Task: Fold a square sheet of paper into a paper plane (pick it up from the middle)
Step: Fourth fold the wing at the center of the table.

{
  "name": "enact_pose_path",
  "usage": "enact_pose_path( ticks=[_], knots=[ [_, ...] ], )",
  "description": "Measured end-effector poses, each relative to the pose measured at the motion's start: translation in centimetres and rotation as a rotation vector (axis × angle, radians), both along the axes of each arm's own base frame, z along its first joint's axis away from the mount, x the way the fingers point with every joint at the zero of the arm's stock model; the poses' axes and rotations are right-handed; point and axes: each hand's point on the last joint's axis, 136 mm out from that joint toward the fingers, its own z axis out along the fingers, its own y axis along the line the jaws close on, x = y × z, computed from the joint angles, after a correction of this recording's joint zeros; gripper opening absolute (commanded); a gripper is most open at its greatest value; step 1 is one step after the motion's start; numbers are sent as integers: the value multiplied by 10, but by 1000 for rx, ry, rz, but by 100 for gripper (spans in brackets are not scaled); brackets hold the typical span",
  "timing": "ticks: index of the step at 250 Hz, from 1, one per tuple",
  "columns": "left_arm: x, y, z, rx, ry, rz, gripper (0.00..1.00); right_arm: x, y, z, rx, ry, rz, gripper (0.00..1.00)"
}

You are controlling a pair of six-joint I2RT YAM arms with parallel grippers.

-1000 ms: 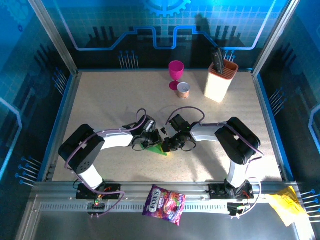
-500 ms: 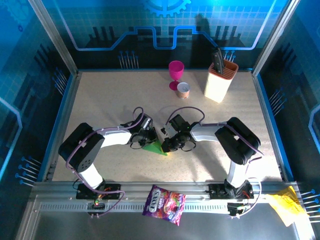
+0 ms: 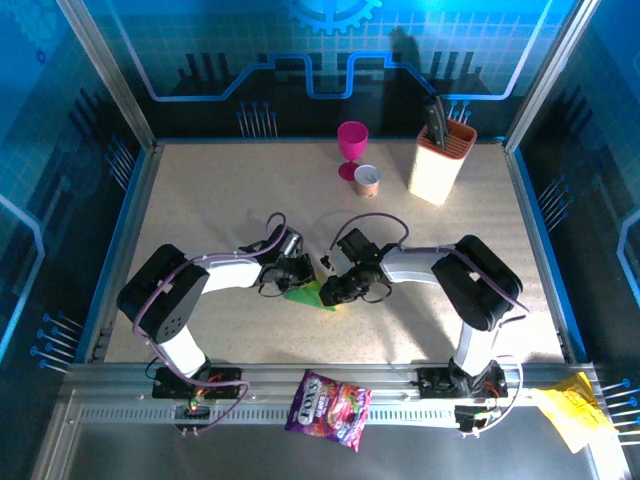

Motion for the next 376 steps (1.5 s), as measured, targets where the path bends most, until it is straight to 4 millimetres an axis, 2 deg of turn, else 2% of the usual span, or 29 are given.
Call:
enact_pose_path(
  ticks=[22, 47, 65, 92, 108, 126, 148, 177, 234, 271, 376],
  knots=[
    [0, 0, 0, 2, -4, -4, 0, -2, -15, 6, -44, 8, -25, 43],
    [3, 2, 0, 4, -16, -7, 0, -7, -40, 15, -99, 39, -70, 43],
    [4, 4, 0, 4, -21, -8, 0, -6, -50, 26, -106, 38, -96, 32],
    [4, 4, -1, 4, -25, -12, 0, -7, -51, 36, -94, 38, -110, 13],
    [4, 4, 0, 6, -29, -18, 0, -7, -48, 36, -91, 50, -117, 6],
    [4, 4, 0, 9, -34, -25, 0, -6, -42, 36, -88, 66, -121, 5],
    [4, 4, 0, 9, -34, -26, 0, -2, -25, 37, -75, 73, -109, 2],
    [4, 4, 0, 10, -36, -28, 0, 10, 0, 42, -37, 57, -103, 2],
    [4, 4, 0, 10, -36, -28, 0, 35, 23, 34, -9, 65, -137, 0],
    [4, 4, -1, 11, -38, -30, 0, 36, 26, 22, -18, 96, -146, 0],
    [6, 6, -1, 16, -46, -38, 0, 35, 26, 10, -38, 124, -149, 0]
  ],
)
